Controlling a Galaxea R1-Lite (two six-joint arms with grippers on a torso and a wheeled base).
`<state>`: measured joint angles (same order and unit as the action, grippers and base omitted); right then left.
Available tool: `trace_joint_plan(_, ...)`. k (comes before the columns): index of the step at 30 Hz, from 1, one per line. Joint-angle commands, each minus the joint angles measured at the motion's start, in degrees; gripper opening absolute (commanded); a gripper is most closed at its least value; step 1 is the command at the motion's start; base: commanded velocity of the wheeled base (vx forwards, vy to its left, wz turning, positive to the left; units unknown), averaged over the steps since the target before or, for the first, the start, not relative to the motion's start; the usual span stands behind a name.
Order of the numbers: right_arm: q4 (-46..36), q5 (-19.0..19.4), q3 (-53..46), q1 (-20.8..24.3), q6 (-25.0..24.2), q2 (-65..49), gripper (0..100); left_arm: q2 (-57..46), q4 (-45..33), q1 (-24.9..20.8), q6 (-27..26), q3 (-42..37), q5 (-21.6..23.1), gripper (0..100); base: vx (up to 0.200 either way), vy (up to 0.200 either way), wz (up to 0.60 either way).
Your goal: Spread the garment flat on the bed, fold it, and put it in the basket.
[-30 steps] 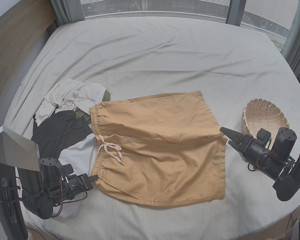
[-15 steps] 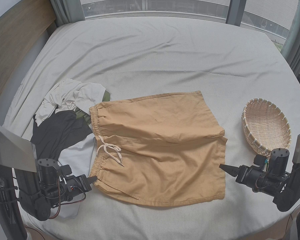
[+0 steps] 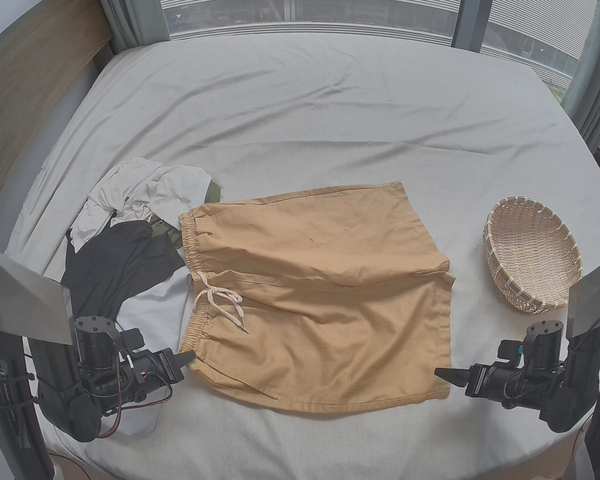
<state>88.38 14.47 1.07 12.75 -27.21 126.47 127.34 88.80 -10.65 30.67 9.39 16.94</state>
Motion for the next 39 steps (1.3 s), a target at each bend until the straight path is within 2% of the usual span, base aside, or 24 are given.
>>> trace_joint_plan(1, -0.05, -0.06, -1.07, 2.81, -0.12, 2.21, 100, -0.17, 0.06, 0.02, 0.0, -0.16, 0.02, 0, 0.0, 0.0, 0.0)
trace_joint_plan(6, 0.04, -0.14, -0.37, 4.74, -0.3, 3.26, 100, -0.08, 0.06, 0.02, 0.0, -0.16, -0.07, 0, 0.0, 0.0, 0.0)
trace_joint_plan(12, 0.12, -0.14, 0.95, 4.3, -0.48, 5.11, 100, 0.01, 0.06, 0.02, -0.09, -0.07, -0.07, 0, 0.0, 0.0, 0.0)
trace_joint_plan(13, 0.12, -0.14, 1.04, 4.3, -0.48, 5.11, 0, 0.01, 0.06, 0.02, -0.09, -0.07, -0.07, 0, 0.0, 0.0, 0.0)
trace_joint_plan(26, 0.21, -0.23, 1.21, 4.04, -1.36, 3.96, 0, 0.19, 0.06, 0.2, 0.09, -0.07, -0.16, 0, 0.0, 0.0, 0.0)
trace_joint_plan(29, -0.05, -3.84, -0.46, 3.86, -1.09, 1.33, 0, -0.25, 0.06, 0.46, 0.35, -0.86, -0.07, 0, 0.0, 0.0, 0.0)
trace_joint_plan(39, -3.48, -4.1, -1.07, 4.3, -0.21, -3.95, 0, -7.99, -0.11, 1.25, 0.0, -8.95, 6.08, 0, 0.0, 0.0, 0.0)
